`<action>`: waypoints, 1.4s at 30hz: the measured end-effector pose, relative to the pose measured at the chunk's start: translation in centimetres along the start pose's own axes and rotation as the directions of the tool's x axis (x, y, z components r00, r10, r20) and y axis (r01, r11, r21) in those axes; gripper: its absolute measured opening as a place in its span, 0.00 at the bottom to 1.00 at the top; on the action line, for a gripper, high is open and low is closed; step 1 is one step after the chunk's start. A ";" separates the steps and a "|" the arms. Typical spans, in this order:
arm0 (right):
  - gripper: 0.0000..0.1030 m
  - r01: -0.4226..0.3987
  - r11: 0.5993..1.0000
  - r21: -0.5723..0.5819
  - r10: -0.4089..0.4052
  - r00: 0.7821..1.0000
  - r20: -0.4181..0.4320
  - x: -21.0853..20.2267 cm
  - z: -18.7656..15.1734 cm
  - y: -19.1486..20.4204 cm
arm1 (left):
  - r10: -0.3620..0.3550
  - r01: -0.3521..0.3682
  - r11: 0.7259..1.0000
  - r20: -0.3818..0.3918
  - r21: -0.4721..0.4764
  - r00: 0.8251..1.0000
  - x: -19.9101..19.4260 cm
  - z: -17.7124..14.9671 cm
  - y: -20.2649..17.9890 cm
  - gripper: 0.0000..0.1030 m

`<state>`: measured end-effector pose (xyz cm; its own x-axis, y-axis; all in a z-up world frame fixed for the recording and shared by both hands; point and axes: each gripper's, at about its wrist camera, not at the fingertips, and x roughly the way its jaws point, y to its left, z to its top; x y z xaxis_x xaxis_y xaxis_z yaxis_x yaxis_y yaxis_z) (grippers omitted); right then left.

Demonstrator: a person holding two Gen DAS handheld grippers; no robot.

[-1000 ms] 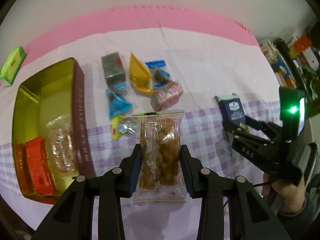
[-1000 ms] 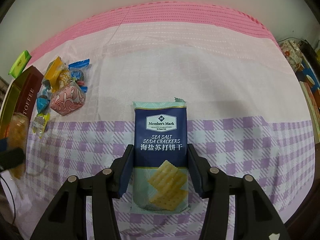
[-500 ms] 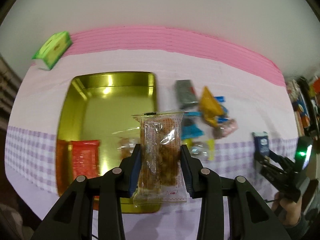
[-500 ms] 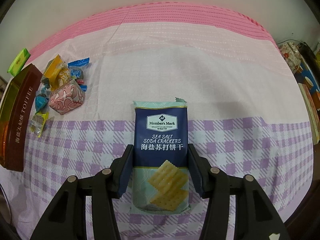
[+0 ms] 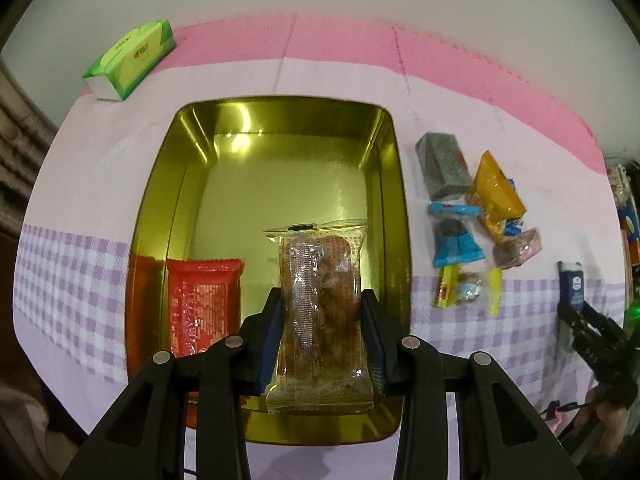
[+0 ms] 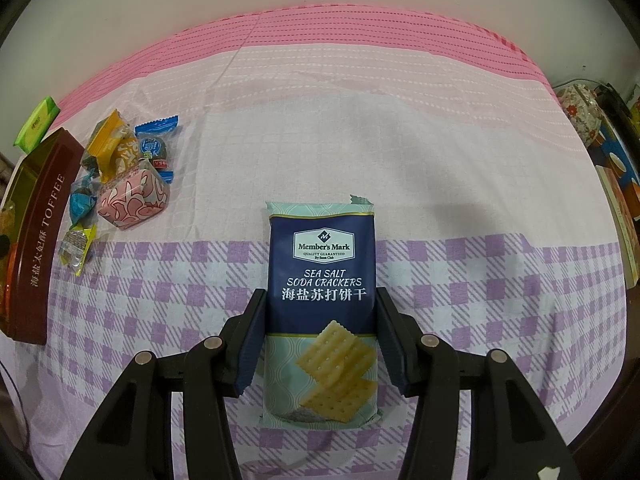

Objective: Organize snacks
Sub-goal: 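Carry the clear snack bag into the gold tin with the left gripper, then lower the bag into the tin and open the left gripper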

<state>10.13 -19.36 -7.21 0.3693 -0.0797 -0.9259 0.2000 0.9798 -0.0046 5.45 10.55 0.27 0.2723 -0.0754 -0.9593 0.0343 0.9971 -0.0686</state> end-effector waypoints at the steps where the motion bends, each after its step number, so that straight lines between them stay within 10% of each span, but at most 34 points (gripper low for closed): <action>1: 0.49 0.000 1.000 0.000 0.000 1.000 0.000 0.0 0.0 0.0 | 0.001 -0.001 1.000 -0.005 0.001 1.000 0.1 -0.1 0.1 0.37; 42: 0.53 0.037 0.999 0.018 -0.036 0.998 -0.054 0.5 0.8 0.3 | 0.023 -0.022 0.998 -0.008 0.061 1.000 1.7 -2.1 1.6 0.43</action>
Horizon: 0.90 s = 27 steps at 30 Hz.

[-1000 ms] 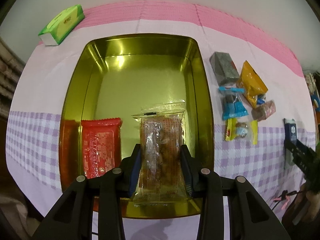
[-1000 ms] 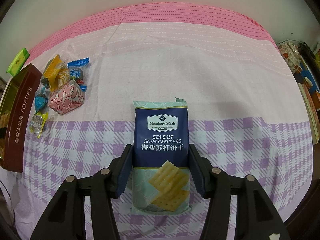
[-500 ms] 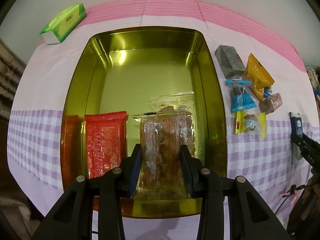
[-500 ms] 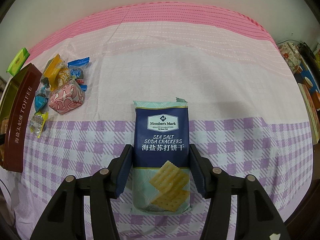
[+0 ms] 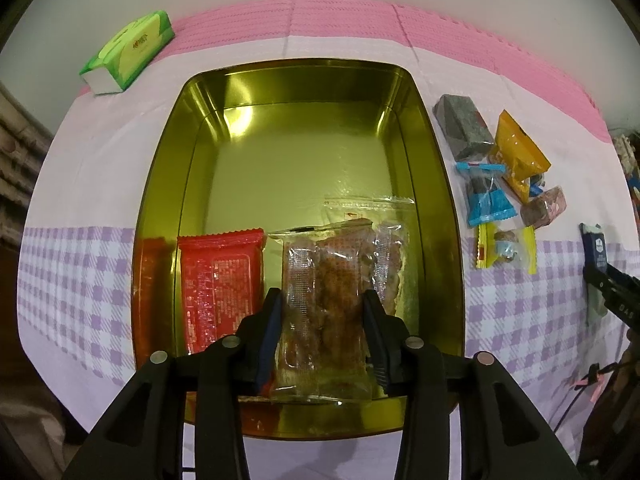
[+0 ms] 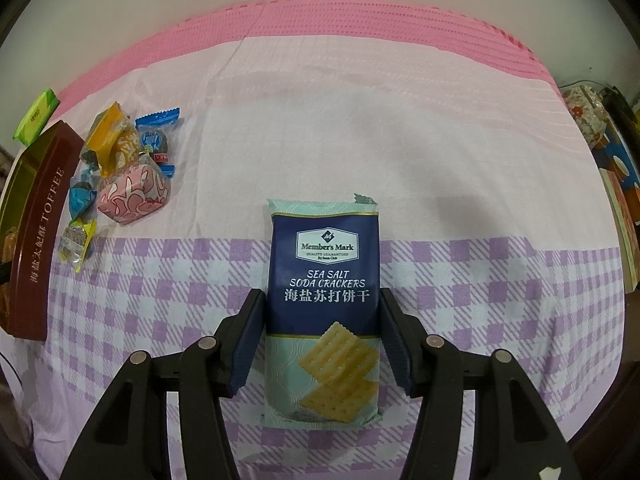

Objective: Organize snacks
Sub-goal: 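Lower the bag into the tin and open the left gripper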

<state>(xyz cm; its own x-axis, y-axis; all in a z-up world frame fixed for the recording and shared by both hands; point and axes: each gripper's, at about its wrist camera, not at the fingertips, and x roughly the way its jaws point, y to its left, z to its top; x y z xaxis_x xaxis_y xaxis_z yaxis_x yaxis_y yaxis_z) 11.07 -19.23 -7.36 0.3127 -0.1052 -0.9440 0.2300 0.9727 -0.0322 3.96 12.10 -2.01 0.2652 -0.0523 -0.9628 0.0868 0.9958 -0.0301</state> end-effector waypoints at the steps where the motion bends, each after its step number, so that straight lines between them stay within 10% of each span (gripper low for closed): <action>1: 0.54 0.001 1.000 0.001 -0.001 1.000 -0.004 0.1 0.1 0.0 | -0.003 0.003 1.000 0.002 -0.002 1.000 0.0 0.0 0.1 0.44; 27: 0.45 0.028 0.999 0.020 -0.028 1.000 -0.011 -0.1 0.3 0.1 | 0.001 0.007 0.998 0.111 -0.068 0.994 -2.8 -0.6 2.5 0.55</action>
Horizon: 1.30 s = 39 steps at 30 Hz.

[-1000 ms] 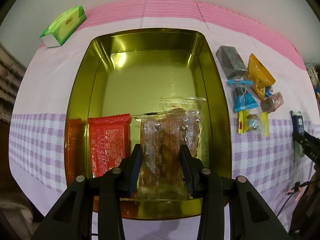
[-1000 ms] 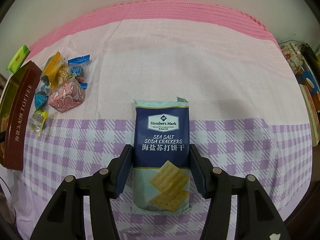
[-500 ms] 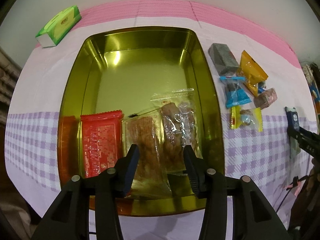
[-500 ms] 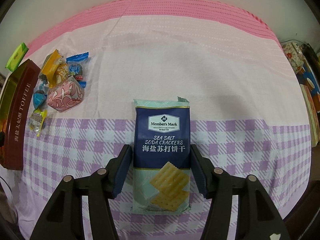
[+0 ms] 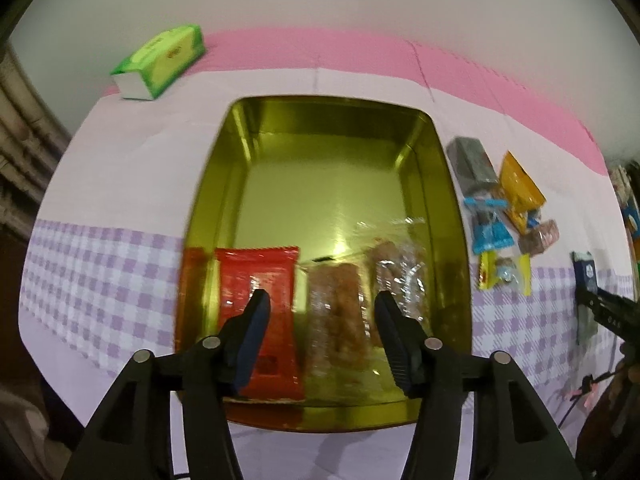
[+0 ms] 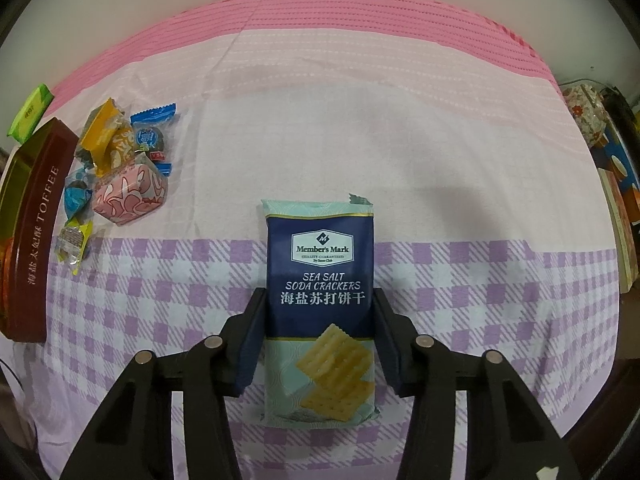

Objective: Organize snacks
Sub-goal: 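Lower the bag into the tin and open the left gripper, then carry the blue soda cracker pack into the tin and open the right gripper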

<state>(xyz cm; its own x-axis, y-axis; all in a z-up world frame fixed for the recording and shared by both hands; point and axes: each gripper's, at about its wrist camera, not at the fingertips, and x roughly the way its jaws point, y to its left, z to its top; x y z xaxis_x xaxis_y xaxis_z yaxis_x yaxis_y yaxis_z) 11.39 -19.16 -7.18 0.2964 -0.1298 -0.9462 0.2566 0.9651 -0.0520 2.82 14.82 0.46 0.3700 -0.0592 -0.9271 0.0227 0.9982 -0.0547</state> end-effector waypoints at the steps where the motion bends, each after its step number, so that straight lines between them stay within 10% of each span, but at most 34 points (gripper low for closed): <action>1: 0.45 0.002 1.000 0.004 -0.002 1.000 0.001 -0.1 -0.1 -0.1 | 0.005 -0.005 1.000 0.006 -0.005 1.000 -0.1 -0.1 0.3 0.56; 16: 0.45 -0.034 0.999 0.013 0.032 0.995 0.099 -6.3 -1.9 3.6 | 0.068 -0.055 0.988 0.085 -0.147 0.994 -1.3 -0.6 6.3 0.63; 39: 0.45 -0.318 0.907 -0.277 0.340 0.940 0.034 -12.7 -8.6 23.0 | 0.148 -0.103 0.947 0.127 -0.305 0.981 -3.6 -3.0 13.0 0.64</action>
<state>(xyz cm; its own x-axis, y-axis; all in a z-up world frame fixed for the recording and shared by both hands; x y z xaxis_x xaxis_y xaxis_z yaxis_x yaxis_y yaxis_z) 5.64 6.66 0.86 0.3972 0.1987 -0.8960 -0.1168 0.9793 0.1654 -1.05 28.01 1.95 0.4846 0.0896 -0.8701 -0.2997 0.9515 -0.0690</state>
